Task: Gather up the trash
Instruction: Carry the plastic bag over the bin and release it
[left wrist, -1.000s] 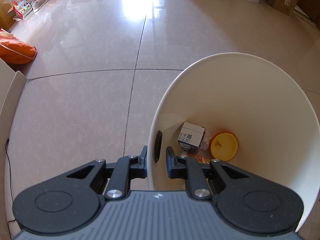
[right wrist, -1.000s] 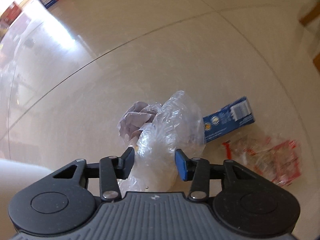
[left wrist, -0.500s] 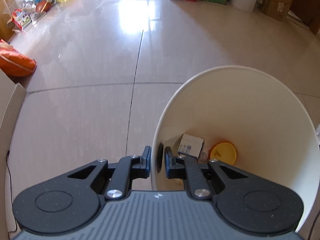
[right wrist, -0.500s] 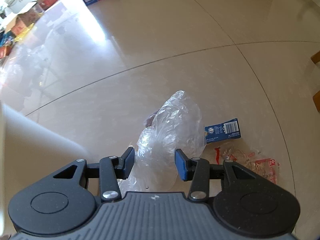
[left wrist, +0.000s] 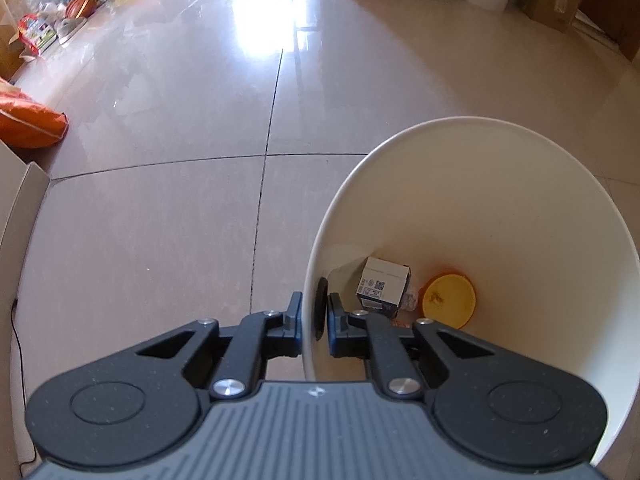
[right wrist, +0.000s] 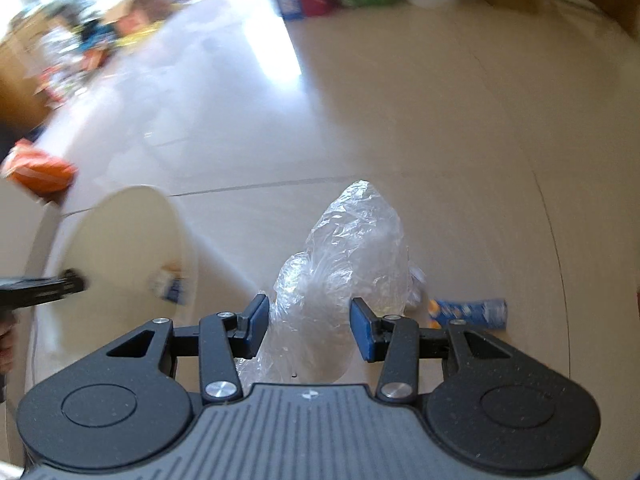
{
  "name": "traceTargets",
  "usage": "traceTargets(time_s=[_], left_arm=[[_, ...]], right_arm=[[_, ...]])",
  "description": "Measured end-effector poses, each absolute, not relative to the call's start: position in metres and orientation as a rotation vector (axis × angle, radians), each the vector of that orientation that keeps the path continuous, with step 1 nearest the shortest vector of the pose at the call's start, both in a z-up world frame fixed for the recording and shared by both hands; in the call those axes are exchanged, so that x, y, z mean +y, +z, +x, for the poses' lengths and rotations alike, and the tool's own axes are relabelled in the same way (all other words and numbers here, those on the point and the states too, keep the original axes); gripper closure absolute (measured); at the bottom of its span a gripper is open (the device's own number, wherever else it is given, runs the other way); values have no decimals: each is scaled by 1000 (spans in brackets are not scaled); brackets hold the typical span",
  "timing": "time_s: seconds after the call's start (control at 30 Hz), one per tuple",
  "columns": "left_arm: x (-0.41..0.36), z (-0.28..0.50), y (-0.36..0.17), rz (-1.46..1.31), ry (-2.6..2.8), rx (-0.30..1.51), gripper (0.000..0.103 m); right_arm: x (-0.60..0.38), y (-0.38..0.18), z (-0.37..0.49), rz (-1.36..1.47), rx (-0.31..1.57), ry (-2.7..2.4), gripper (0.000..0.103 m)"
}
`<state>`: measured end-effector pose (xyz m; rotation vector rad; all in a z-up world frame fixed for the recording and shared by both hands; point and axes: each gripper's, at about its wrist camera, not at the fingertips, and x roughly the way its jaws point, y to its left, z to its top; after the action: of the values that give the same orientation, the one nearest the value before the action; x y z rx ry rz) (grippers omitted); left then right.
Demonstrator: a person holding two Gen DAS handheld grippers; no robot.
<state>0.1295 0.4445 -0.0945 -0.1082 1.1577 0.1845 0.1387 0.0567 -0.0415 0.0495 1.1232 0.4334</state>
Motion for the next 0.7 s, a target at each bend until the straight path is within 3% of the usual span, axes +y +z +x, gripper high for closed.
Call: traceTargets(time_s=[0.23, 0.47, 0.53, 0.6, 0.7], left_arm=[[440, 128, -98, -95, 184, 1150, 93], [441, 128, -98, -98, 184, 1148, 93], [441, 128, -98, -101, 184, 1148, 93], [442, 127, -97, -102, 183, 1147, 93], [443, 127, -96, -102, 181, 1146, 93]], right_arm=[[119, 2, 126, -30, 1068, 619, 53], [183, 7, 120, -75, 1078, 744, 52], [197, 1, 118, -113, 1087, 743, 45], [205, -4, 115, -160, 1101, 736, 27], [201, -6, 111, -154, 1097, 745, 17]])
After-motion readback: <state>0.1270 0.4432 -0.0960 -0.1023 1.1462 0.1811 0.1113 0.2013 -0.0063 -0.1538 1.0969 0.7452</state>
